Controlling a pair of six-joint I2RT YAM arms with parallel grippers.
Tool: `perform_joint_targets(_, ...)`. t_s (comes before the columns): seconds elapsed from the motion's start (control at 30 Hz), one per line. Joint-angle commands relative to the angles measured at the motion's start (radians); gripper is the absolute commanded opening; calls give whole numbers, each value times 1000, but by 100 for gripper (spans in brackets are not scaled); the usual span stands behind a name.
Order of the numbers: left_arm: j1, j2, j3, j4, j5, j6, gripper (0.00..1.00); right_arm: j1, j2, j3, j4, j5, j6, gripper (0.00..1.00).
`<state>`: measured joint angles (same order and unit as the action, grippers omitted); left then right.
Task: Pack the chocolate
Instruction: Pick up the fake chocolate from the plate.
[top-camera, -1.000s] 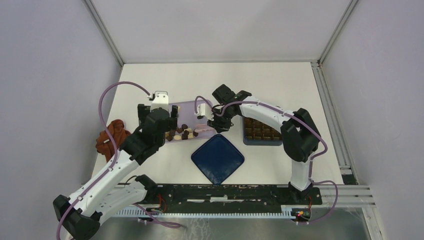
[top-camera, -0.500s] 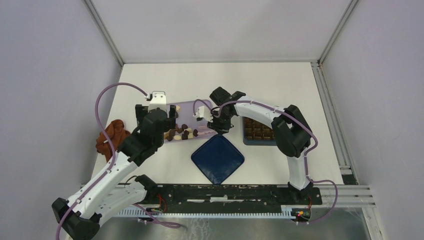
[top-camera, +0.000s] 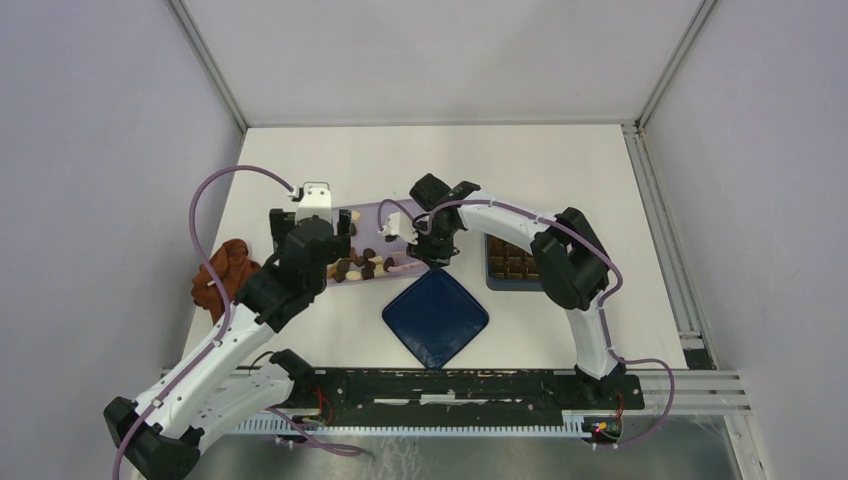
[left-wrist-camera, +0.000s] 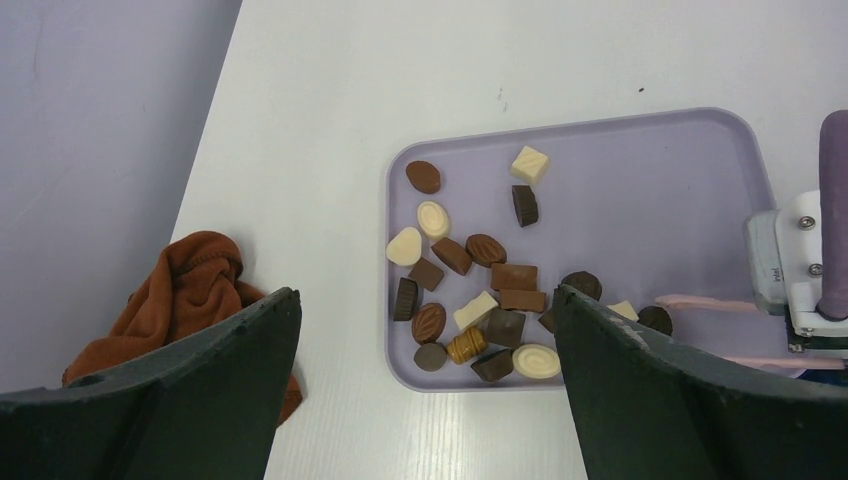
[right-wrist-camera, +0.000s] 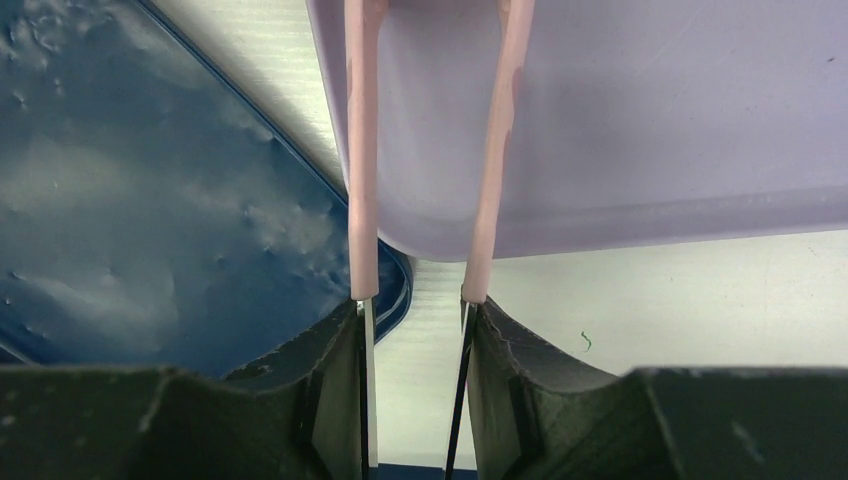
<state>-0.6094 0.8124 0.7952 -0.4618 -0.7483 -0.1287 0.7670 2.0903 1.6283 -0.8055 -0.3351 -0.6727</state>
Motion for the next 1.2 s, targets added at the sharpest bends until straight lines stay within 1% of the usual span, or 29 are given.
perform_joint_targets(0.0,9,-13,4,37,11,26,99,15,14,59,-12,13,17,42)
perform_joint_targets(0.37,13,-14,4,38,20,29,99,27,57,117,-31,34,40,43)
perform_joint_targets(0.47,15,-12,4,38,22,29,99,28,63,122,-36,42,41,42)
perform_joint_targets(0.57,15,-12,3,40,23,28,99,28,52,110,-35,53,42,38)
perform_joint_targets(0.67,16,-11,2,40,26,29,99,28,26,85,-26,61,42,31)
perform_joint_targets(0.8,16,-12,3,41,30,29,99,28,-5,57,-12,54,42,27)
perform_joint_targets(0.97,17,-3,2,40,33,29,99,23,-21,61,-6,48,48,24)
perform_joint_targets(1.17,17,0,1,40,36,29,99,6,-68,27,10,13,52,23)
